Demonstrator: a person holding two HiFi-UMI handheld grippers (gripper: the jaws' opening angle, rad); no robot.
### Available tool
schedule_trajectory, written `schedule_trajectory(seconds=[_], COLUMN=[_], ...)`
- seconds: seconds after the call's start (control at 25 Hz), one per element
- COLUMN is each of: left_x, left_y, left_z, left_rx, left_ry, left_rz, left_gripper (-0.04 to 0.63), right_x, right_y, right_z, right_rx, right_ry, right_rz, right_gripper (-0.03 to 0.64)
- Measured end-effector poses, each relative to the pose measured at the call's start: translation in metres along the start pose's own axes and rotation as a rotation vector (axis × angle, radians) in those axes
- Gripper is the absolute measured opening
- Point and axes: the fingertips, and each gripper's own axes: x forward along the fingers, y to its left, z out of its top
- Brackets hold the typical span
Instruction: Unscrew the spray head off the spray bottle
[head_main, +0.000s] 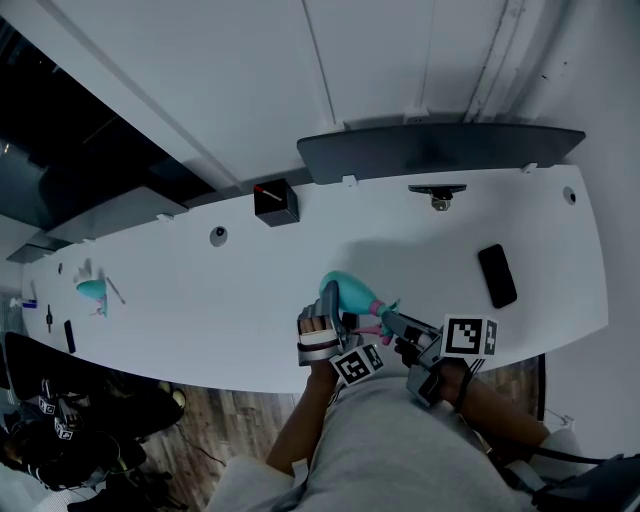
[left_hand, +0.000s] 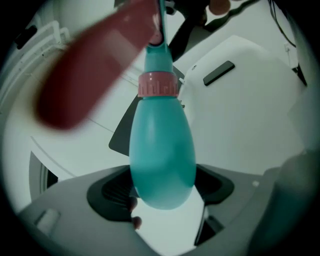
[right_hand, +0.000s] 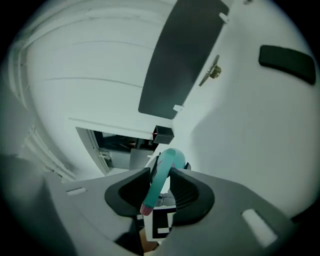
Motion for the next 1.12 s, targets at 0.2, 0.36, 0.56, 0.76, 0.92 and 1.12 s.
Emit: schedule_trajectory(seconds=[0.2,0.36,0.56,0.76,0.92,1.12], left_x=[0.0,0.0,0.001,0.0,0.0,0.001], left_y=[-0.006,-0.021,-0.022,-0.023,-0.026,-0.024], left_z=[-0.003,-0.002,-0.002,0.0,0.002,0.0], left_rx=[-0.008,-0.012,-0.031,-0.055,-0.057,-0.1], left_ry=[0.013,0.023,0.023,0.011,0.01,0.014], left_rz=[-0.029,-0.085,-0.102,-0.119,-0.125,-0.125], left_gripper=[0.379,0.379,0.379,0.379,0.377,0.377], right_x=[0.002,0.002,0.005,0.001,-0.001,0.001], right_y=[-0.005,-0.008,-0.002,-0.006,-0.009,-0.01], right_z=[0.004,0.002,-0.011,-0.016,-0.018,-0.018], right_rx=[-0.547,-1.174,-1.698,-2.367,-2.493,-2.492], right_ry=[0.137,0.318,0.436,0.467,0.484,0.435], right_rz=[-0.162,-0.368,-0.397,-0.406,-0.412,-0.461], right_gripper=[0.085,0.081,0.078,0.078,0.077,0.084])
